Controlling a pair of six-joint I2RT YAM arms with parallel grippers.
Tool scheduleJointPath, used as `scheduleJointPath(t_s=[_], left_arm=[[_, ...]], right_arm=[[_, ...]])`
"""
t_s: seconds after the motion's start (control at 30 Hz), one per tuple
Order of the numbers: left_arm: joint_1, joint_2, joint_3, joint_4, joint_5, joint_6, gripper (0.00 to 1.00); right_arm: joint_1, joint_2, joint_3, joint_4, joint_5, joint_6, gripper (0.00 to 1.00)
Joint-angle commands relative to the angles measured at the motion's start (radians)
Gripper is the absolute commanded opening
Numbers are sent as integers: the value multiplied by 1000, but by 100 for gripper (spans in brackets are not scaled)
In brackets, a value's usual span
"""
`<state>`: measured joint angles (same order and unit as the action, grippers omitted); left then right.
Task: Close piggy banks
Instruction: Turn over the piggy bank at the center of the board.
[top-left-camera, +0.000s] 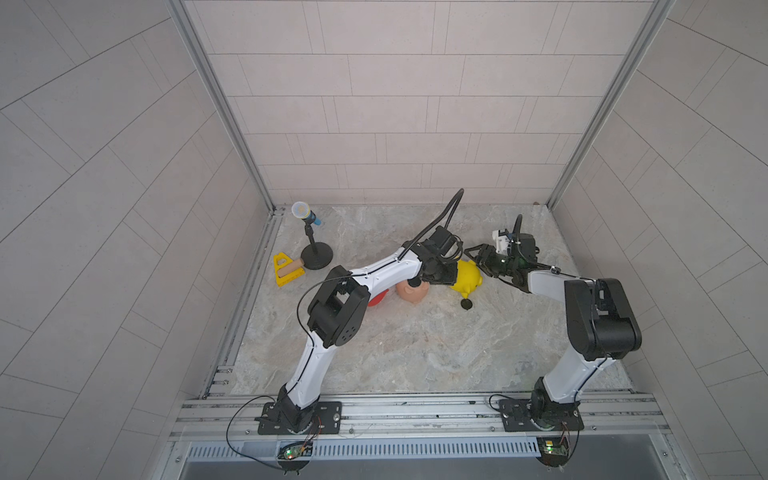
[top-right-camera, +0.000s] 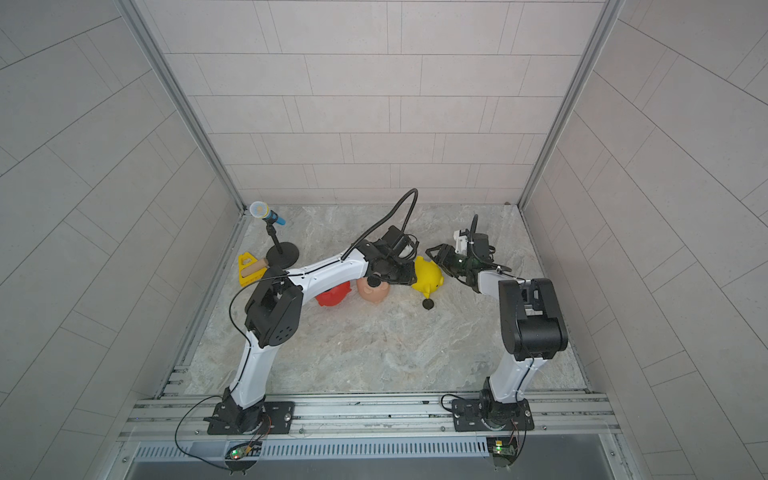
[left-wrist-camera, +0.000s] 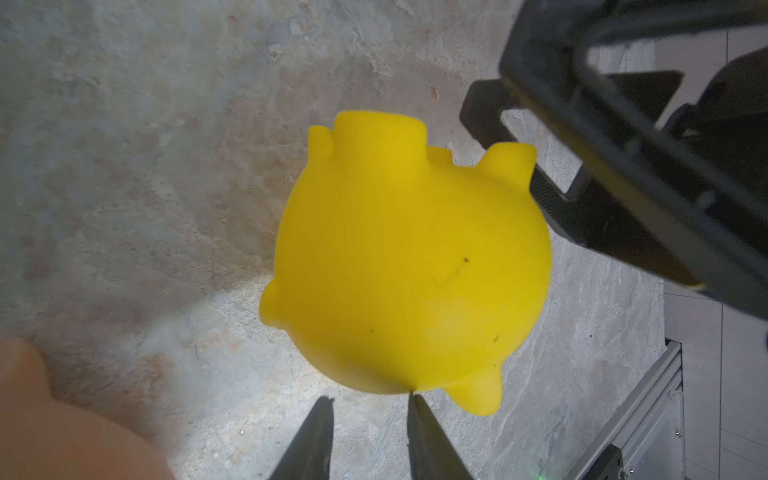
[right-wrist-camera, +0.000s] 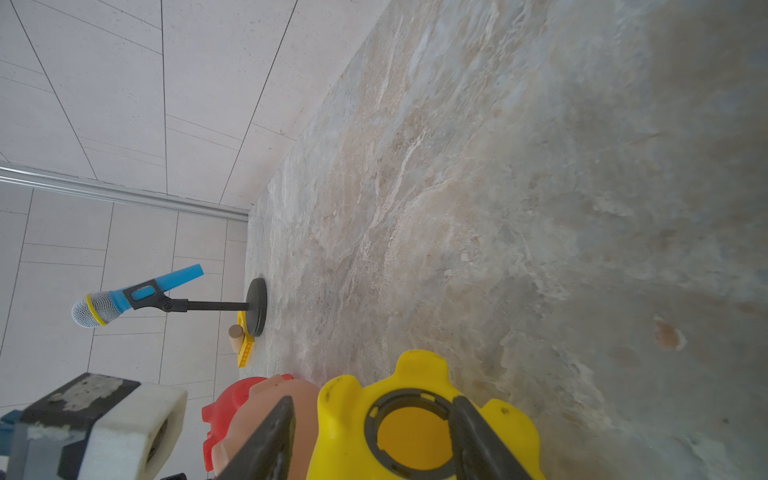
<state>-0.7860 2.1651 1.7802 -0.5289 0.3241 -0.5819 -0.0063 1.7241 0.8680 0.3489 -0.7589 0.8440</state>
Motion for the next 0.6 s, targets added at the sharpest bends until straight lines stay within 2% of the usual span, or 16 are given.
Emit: scheduleJointPath(t_s=[0.0, 0.57], left_arm=[[-4, 21, 26, -19, -17, 23, 35], [-2, 32, 36, -32, -30, 32, 35]], right_arm=[[6, -34, -18, 28, -19, 14, 60], [26, -114, -56, 33, -62, 34, 60]])
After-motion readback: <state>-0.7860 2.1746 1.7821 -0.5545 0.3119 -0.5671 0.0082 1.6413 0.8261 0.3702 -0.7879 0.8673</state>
